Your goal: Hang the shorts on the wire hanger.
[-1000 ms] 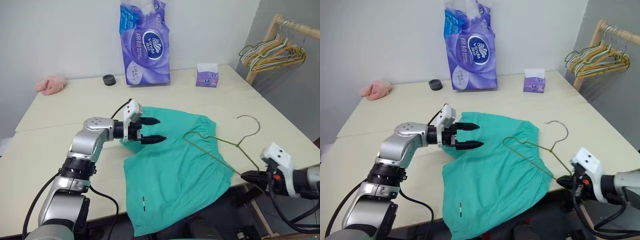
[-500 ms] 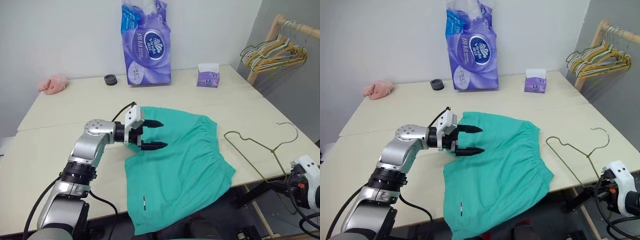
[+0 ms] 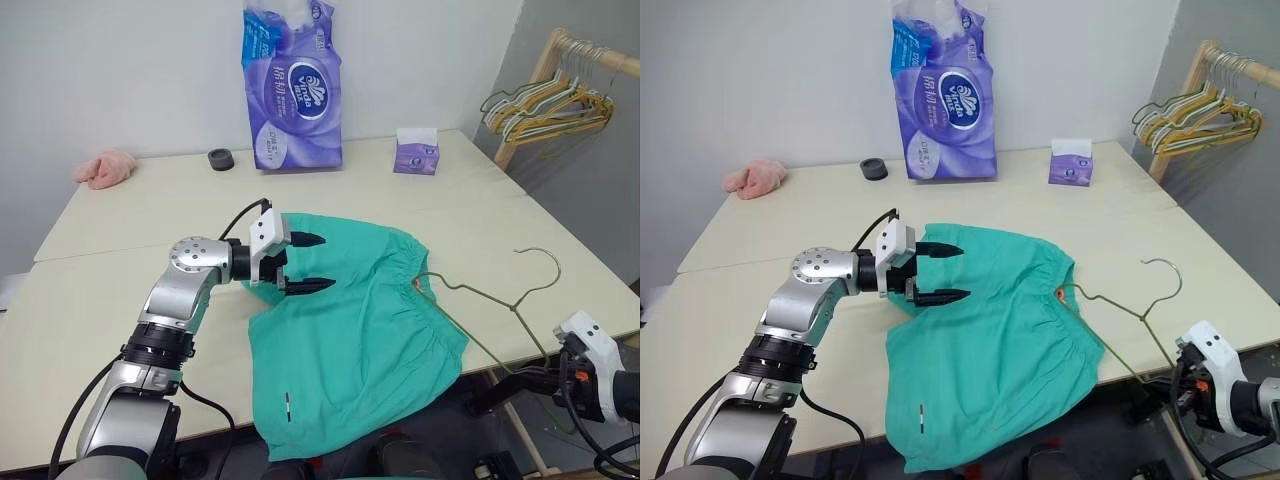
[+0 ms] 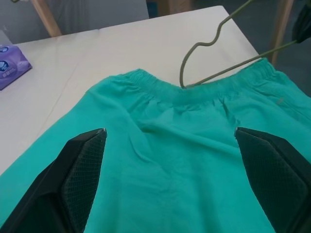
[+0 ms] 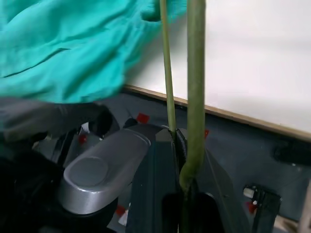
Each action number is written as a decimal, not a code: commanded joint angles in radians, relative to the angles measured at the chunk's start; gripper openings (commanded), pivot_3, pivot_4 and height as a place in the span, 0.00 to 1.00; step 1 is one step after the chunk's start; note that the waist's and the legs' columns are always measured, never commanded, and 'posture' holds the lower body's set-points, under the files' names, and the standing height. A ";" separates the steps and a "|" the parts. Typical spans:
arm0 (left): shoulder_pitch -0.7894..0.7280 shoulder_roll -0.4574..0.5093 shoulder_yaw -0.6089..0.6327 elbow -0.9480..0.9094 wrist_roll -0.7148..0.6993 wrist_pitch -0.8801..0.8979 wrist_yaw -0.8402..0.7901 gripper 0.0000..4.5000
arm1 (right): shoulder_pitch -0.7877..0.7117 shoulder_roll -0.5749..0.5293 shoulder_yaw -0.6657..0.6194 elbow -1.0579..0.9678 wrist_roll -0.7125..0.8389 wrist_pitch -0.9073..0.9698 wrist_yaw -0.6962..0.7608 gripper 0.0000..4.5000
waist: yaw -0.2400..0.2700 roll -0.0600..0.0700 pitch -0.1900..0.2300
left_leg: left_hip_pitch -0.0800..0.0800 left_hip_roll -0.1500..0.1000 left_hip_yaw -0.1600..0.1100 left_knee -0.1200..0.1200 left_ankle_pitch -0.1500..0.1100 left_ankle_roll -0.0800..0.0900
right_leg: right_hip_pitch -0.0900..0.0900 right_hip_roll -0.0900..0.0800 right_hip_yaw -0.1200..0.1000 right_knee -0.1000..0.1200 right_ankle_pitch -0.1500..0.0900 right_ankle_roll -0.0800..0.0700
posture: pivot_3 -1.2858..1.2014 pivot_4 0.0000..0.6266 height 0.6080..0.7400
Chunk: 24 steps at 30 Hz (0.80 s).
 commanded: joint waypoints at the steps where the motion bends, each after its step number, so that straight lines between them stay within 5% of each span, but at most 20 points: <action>1: -0.039 -0.003 0.028 0.021 0.012 -0.047 0.028 0.99 | -0.026 -0.036 0.056 -0.067 -0.007 -0.039 0.011 0.00 | 0.000 -0.001 0.000 | 0.000 0.000 0.000 0.000 0.000 0.000 | 0.000 0.000 0.000 0.000 0.000 0.000 | 0.42 0.10 1.00; 7: -0.051 -0.019 0.025 0.063 0.029 -0.094 0.054 0.99 | -0.073 -0.037 0.155 -0.051 -0.063 -0.078 -0.029 0.00 | 0.001 -0.002 0.001 | 0.000 0.000 0.000 0.000 0.000 0.000 | 0.000 0.000 0.000 0.000 0.001 -0.001 | 0.42 0.09 1.00; 16: -0.016 -0.039 0.014 0.001 0.001 -0.060 0.035 0.99 | -0.116 -0.017 -0.012 0.087 -0.047 -0.065 -0.033 0.00 | 0.004 -0.004 0.003 | 0.000 0.000 0.000 0.000 0.000 0.000 | 0.000 0.000 0.000 0.000 0.001 -0.002 | 0.42 0.12 1.00; 24: -0.028 -0.045 0.014 -0.002 0.007 -0.038 0.035 0.99 | -0.172 0.000 0.074 0.245 -0.152 -0.120 -0.112 0.00 | 0.001 -0.002 0.010 | 0.000 0.000 0.000 0.000 0.000 0.000 | 0.000 0.000 0.000 0.000 0.001 -0.002 | 0.42 0.14 1.00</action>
